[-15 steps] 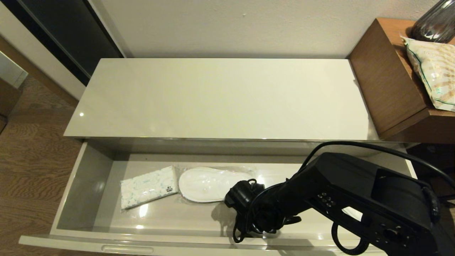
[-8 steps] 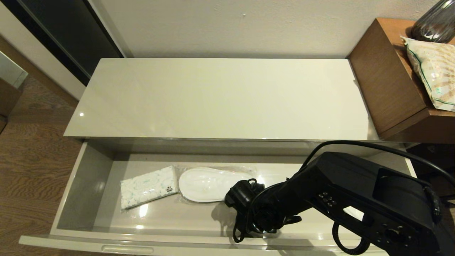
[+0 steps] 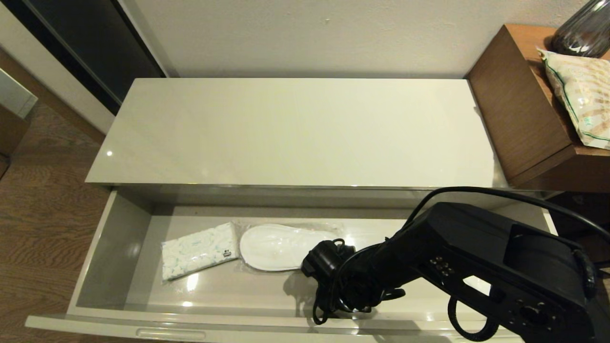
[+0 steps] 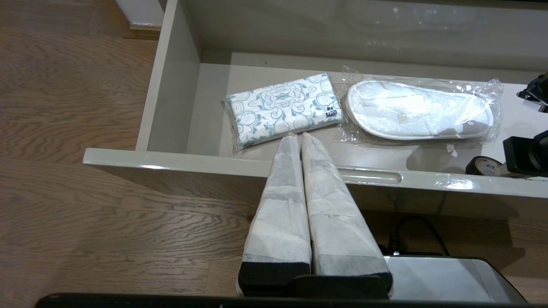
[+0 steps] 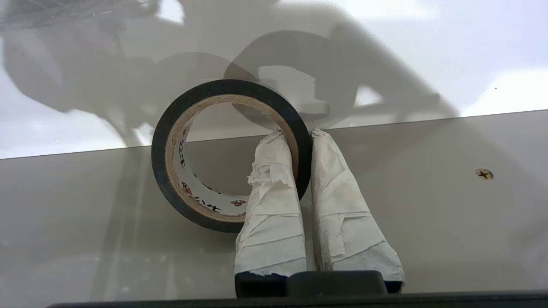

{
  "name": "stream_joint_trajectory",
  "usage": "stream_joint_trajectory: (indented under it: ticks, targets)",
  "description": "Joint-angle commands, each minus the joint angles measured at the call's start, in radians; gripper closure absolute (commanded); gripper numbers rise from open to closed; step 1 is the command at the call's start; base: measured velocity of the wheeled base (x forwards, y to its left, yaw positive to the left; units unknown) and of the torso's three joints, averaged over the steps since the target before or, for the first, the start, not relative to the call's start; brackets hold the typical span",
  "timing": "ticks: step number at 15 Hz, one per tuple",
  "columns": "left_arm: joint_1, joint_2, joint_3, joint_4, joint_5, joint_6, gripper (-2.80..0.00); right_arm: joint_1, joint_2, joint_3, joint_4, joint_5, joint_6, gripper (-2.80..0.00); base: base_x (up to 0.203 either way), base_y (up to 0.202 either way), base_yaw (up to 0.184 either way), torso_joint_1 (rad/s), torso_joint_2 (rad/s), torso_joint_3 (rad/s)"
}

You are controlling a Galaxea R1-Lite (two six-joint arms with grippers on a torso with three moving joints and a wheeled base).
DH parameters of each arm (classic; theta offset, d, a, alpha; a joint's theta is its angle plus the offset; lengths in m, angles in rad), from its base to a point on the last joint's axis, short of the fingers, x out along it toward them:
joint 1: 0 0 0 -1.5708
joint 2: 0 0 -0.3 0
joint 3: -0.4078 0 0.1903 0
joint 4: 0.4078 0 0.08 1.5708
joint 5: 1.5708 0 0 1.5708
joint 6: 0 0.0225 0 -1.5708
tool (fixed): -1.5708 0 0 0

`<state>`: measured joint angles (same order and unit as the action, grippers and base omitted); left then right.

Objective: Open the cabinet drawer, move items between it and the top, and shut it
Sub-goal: Take out the adhesive tape from the drawer

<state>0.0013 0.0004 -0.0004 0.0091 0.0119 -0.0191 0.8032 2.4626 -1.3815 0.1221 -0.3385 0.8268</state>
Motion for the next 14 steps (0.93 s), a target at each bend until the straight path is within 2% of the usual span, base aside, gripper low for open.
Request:
stream_joint_trajectory:
  ticks: [1, 5, 14]
  targets:
    - [0.000, 0.001, 0.000, 0.000, 0.000, -0.001, 0.00, 0.001, -0.013, 0.002, 0.001, -0.002, 0.006, 0.00, 0.000, 0.000, 0.000, 0.000, 0.00, 0.000]
    - [0.000, 0.001, 0.000, 0.000, 0.000, -0.001, 0.00, 0.001, -0.075, 0.009, 0.041, -0.002, 0.011, 0.00, 0.000, 0.000, 0.000, 0.000, 0.00, 0.000]
    - [0.000, 0.001, -0.001, 0.000, 0.000, -0.001, 0.00, 0.004, -0.271, 0.010, 0.217, -0.002, 0.053, 0.00, 0.000, 0.000, 0.000, 0.000, 0.00, 0.000]
